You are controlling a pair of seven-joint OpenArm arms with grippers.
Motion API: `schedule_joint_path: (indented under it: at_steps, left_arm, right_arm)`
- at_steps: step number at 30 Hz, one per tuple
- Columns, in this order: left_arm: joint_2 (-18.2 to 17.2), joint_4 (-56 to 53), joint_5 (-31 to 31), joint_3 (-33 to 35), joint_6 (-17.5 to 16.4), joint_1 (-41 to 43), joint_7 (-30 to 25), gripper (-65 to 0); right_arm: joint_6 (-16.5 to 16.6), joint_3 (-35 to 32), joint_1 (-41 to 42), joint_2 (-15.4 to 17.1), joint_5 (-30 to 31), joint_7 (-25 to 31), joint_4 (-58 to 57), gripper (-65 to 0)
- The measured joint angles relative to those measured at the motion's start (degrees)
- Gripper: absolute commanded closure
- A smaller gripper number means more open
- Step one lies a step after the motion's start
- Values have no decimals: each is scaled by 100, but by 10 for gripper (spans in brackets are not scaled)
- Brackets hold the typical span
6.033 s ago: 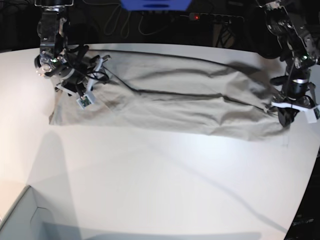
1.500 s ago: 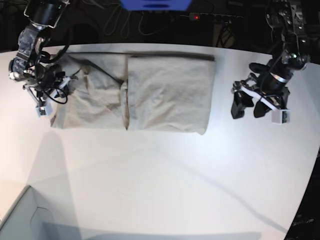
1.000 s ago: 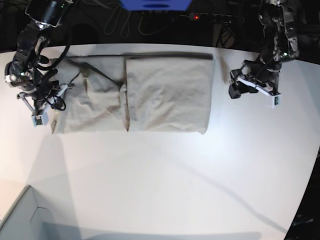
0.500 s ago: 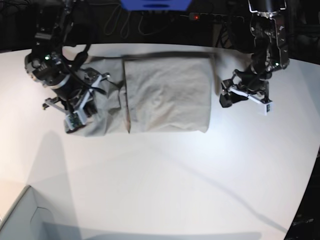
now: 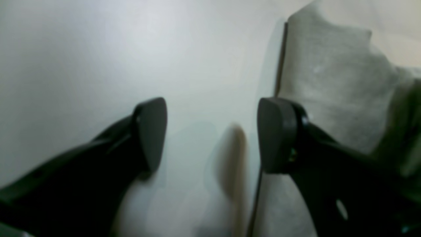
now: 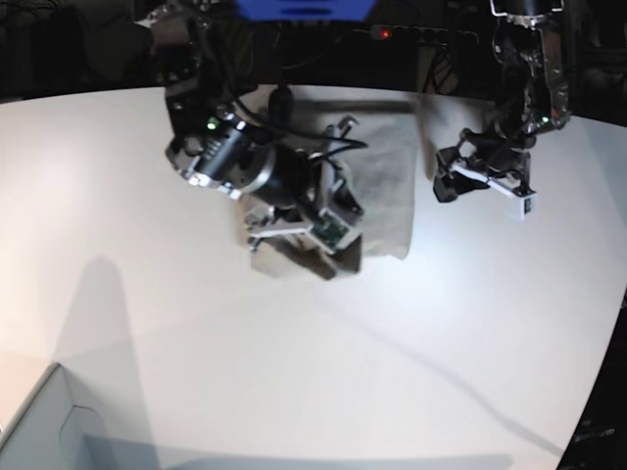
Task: Layout the t-shirt on the table in an organized manner, then fold the t-shirt properly
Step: 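Fold the shirt end held by the right gripper over onto the stack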
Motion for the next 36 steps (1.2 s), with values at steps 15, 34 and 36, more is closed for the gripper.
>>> schedule_joint_path:
  at_steps: [15, 34, 36]
  left_arm:
    - [-192, 35, -44, 184, 0, 37, 33, -422]
    - [-140, -2, 4, 190, 22, -81, 48, -422]
    - [-140, -2, 2, 190, 22, -79, 50, -422]
  right_arm:
    - [-2, -256, 881, -382, -15, 48, -1156, 0]
    - [0, -286, 868, -382, 249, 590, -133, 0]
    - [0, -289, 872, -385, 258, 586, -133, 0]
